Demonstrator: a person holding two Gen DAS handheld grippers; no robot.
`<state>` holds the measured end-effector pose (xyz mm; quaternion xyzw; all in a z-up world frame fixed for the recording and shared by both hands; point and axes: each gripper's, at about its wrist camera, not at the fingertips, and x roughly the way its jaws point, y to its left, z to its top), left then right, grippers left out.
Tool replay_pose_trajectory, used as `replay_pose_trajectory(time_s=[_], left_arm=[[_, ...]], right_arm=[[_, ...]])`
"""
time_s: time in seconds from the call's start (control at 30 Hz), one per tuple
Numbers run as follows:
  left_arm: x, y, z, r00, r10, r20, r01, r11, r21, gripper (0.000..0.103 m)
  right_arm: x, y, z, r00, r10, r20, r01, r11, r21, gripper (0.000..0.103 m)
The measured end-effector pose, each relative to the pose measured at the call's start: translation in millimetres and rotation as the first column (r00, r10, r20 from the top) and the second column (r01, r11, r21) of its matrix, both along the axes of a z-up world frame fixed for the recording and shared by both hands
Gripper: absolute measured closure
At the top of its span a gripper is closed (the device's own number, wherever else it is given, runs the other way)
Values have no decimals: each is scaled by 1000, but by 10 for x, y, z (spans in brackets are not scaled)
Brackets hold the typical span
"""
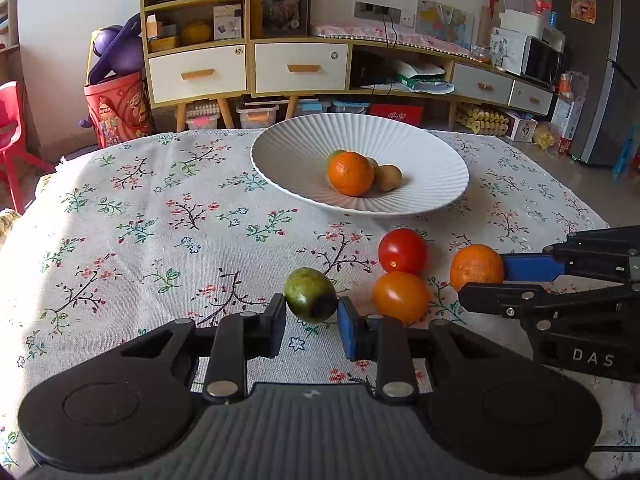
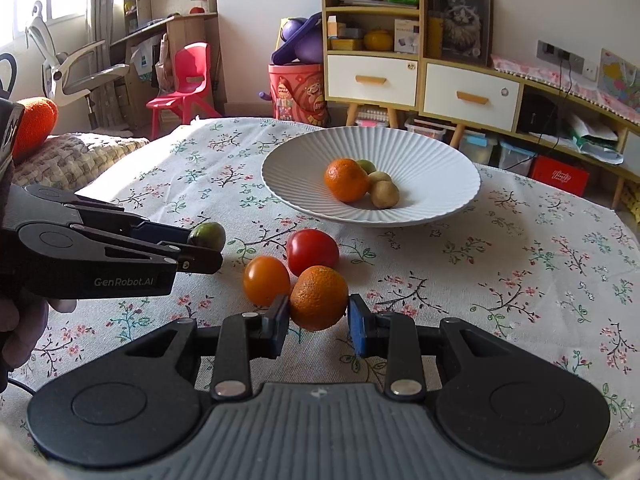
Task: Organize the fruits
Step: 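Grasp the green lime with the left tool while the right tool grasps an orange, then carry the lime and orange in both tools over the white bowl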
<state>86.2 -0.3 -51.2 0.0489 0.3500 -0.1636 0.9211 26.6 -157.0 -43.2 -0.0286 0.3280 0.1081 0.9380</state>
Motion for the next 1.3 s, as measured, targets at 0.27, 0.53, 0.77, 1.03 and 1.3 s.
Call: replay_pose_trajectory(time_s=[0.27, 0.53, 0.77, 1.03, 1.3], left_arm=[[-29, -11, 106, 1000, -17, 5, 17, 999, -36, 91], [13, -83, 224, 999, -43, 15, 43, 997, -66, 91], [137, -157, 283, 998, -56, 19, 57, 995, -80, 91], [312, -251, 306, 999, -47, 16, 48, 994, -95, 91], [504, -393, 233, 997, -73, 5, 73, 997, -39, 91]], right_arm=[[56, -19, 77, 1000, -19, 15, 19, 1000, 11, 74], [154, -43, 209, 999, -28, 29, 27, 999, 22, 74], [324, -69, 282, 999, -42, 23, 41, 999, 25, 74], [519, -151, 303, 998, -69, 8, 69, 997, 32, 74], [689, -232, 237, 997, -64, -42, 65, 998, 15, 74]])
